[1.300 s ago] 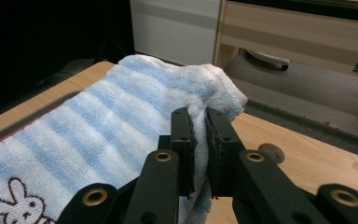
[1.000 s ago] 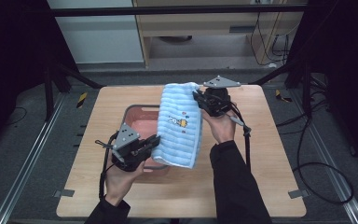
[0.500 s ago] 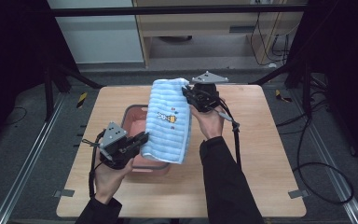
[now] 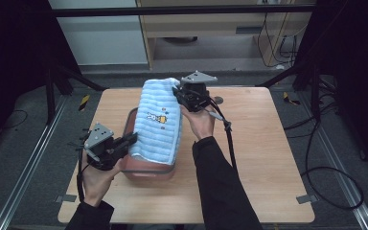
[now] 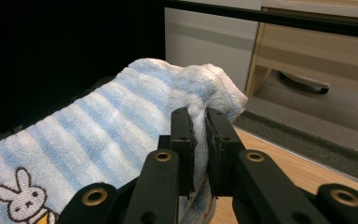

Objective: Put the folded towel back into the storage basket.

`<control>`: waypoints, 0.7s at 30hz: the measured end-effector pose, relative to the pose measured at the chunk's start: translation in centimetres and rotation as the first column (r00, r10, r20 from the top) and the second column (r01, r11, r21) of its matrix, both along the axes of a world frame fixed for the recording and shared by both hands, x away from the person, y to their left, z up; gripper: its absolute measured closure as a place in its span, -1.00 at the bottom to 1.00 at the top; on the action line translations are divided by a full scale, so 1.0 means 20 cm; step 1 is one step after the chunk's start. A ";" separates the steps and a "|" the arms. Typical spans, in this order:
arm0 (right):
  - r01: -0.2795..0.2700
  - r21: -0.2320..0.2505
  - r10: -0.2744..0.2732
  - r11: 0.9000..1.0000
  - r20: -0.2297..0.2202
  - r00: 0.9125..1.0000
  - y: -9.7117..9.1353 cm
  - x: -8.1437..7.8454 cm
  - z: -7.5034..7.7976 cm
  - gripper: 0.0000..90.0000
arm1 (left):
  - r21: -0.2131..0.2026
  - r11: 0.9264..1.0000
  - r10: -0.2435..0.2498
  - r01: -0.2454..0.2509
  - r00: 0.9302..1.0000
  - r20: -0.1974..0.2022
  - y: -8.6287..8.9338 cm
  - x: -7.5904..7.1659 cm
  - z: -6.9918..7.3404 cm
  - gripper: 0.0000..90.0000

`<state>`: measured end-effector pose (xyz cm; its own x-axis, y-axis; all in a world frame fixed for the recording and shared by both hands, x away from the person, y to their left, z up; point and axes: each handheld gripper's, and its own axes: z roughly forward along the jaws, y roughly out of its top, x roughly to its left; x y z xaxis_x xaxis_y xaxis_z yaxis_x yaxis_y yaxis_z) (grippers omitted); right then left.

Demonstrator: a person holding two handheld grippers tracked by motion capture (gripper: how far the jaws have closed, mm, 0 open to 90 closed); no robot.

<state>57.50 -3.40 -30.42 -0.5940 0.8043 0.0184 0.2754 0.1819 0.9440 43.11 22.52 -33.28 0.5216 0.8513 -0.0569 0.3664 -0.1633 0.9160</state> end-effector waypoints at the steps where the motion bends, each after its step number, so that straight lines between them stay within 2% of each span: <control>1: -0.004 0.000 0.004 1.000 -0.004 1.000 0.01 0.01 -0.01 0.84 | 0.002 1.000 0.003 -0.003 1.000 -0.004 0.01 0.00 -0.01 0.89; 11: -0.028 -0.021 0.028 0.999 -0.020 0.999 0.12 0.08 -0.09 0.84 | 0.018 0.999 0.035 -0.034 0.999 -0.041 0.08 0.06 -0.09 0.89; 21: -0.029 -0.023 0.028 0.999 -0.049 0.998 0.15 0.14 -0.17 0.84 | 0.040 0.998 0.044 -0.041 0.997 -0.069 0.07 0.11 -0.16 0.89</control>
